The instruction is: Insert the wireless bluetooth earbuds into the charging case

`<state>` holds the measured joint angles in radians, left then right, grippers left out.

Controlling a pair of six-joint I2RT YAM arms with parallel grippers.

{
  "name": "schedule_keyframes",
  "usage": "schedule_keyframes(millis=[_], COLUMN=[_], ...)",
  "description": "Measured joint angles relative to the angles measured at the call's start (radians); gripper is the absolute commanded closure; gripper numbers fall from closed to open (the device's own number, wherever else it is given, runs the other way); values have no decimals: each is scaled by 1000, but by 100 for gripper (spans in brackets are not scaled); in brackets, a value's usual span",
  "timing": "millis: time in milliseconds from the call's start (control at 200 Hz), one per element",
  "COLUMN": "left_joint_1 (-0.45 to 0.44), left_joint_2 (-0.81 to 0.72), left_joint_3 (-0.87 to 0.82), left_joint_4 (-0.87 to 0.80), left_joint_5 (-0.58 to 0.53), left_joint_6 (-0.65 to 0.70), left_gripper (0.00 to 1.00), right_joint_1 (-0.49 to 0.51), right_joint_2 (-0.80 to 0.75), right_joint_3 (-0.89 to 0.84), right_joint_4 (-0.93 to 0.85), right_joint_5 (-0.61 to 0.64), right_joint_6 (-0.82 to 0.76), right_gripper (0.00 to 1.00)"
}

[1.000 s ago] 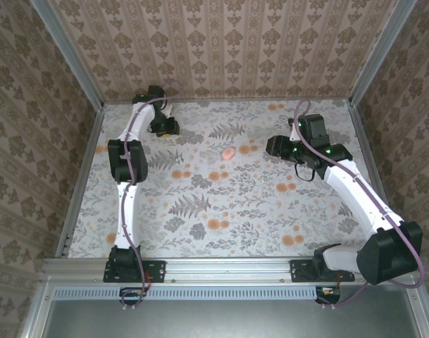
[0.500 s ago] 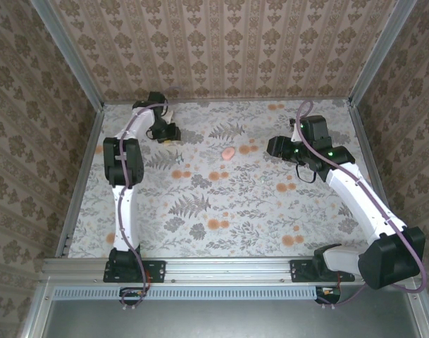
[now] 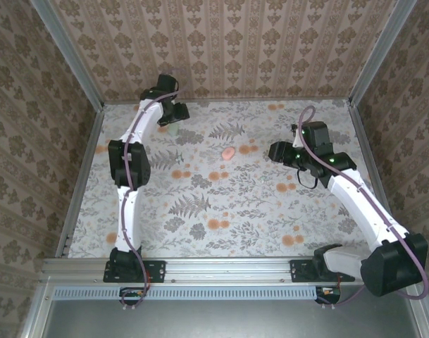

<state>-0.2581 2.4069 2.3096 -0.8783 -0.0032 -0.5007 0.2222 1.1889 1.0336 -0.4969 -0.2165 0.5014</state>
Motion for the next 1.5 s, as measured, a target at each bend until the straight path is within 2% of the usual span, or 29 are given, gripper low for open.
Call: schedule_keyframes(millis=[285, 510, 820, 1210, 1500], left_joint_1=[10, 4, 2, -5, -18], left_joint_2=[121, 213, 238, 263, 175], left_joint_3=[67, 194, 233, 222, 49], left_joint_4=[-26, -63, -66, -71, 10], left_joint_5=[-98, -133, -125, -77, -103], left_joint_6=[-193, -278, -293, -315, -291], left_gripper=[25, 24, 28, 42, 49], right_joint_1=[0, 0, -11, -31, -43], right_joint_2=[-16, -16, -18, -40, -82], right_joint_3=[-24, -32, -32, -34, -52], right_joint_4=[1, 0, 0, 0, 0], right_joint_5=[0, -1, -1, -19, -24], right_joint_6=[0, -1, -9, -26, -32], right_gripper=[46, 46, 45, 45, 45])
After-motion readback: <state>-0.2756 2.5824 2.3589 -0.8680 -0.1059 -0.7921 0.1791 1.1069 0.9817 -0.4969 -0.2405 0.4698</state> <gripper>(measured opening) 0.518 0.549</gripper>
